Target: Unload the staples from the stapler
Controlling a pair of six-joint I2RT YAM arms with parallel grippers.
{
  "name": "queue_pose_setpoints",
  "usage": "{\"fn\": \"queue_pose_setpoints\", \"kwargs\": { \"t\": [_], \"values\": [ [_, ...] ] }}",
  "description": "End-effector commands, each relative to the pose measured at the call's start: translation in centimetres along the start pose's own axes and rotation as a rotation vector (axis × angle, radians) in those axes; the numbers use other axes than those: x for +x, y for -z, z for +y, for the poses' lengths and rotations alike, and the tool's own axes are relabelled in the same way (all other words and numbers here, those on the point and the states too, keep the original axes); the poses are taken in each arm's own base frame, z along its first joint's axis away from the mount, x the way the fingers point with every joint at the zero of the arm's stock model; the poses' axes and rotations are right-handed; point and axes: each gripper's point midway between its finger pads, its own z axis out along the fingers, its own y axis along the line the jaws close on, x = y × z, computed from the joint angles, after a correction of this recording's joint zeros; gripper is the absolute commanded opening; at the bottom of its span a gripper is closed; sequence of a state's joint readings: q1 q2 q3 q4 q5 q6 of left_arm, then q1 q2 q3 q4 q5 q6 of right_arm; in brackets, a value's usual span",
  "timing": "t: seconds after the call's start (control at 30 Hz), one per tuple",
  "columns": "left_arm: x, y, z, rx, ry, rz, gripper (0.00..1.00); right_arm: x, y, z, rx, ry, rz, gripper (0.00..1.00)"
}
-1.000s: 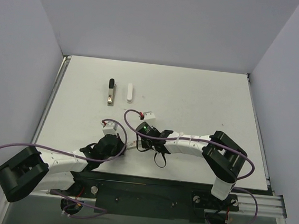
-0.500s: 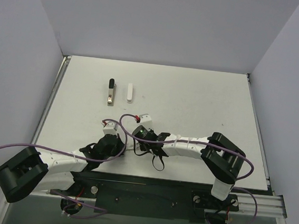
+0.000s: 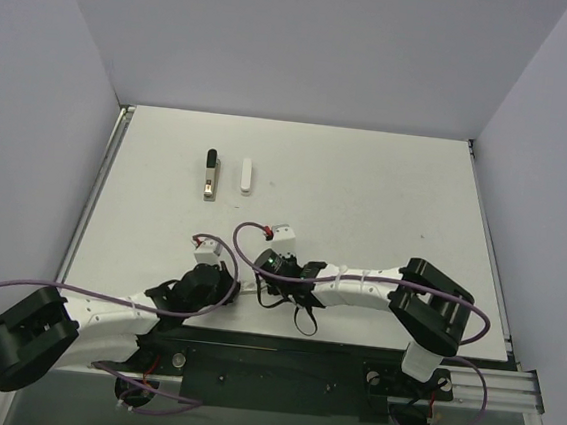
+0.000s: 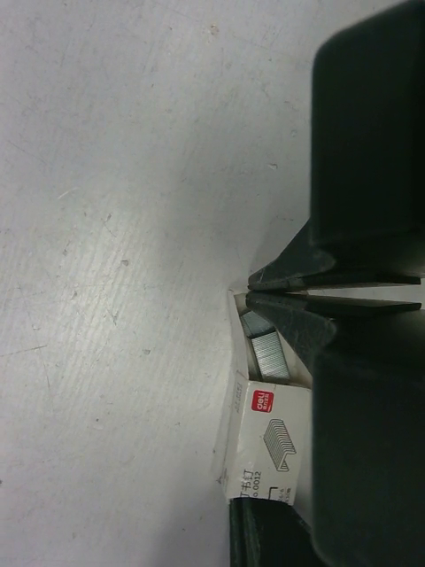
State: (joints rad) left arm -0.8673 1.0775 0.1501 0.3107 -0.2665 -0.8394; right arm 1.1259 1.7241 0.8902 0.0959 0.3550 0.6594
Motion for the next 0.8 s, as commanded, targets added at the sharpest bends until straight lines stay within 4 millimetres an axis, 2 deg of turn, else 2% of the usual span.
{"fn": "queue_pose_setpoints", "kwargs": {
  "t": [0.0, 0.27, 0.5, 0.77],
  "values": [
    [2.3, 0.7, 0.8, -0.014, 0.009, 0.056, 0.0, 0.8, 0.7, -0.1, 0.007, -0.094, 0.02, 0.0],
    [4.0, 1.5, 0.6, -0.019, 0.008, 0.067, 0.0, 1.9, 1.4, -0.1, -0.003, -0.15, 0.05, 0.0],
    [4.6, 1.8, -0.1, -0.006, -0.011, 0.068, 0.0, 2.8, 2.2, -1.0, 0.005, -0.16, 0.059, 0.0],
    [5.2, 2.0, -1.4, 0.042, -0.058, 0.073, 0.0, 3.2, 3.1, 0.8, -0.083, -0.107, 0.07, 0.0]
  ]
}}
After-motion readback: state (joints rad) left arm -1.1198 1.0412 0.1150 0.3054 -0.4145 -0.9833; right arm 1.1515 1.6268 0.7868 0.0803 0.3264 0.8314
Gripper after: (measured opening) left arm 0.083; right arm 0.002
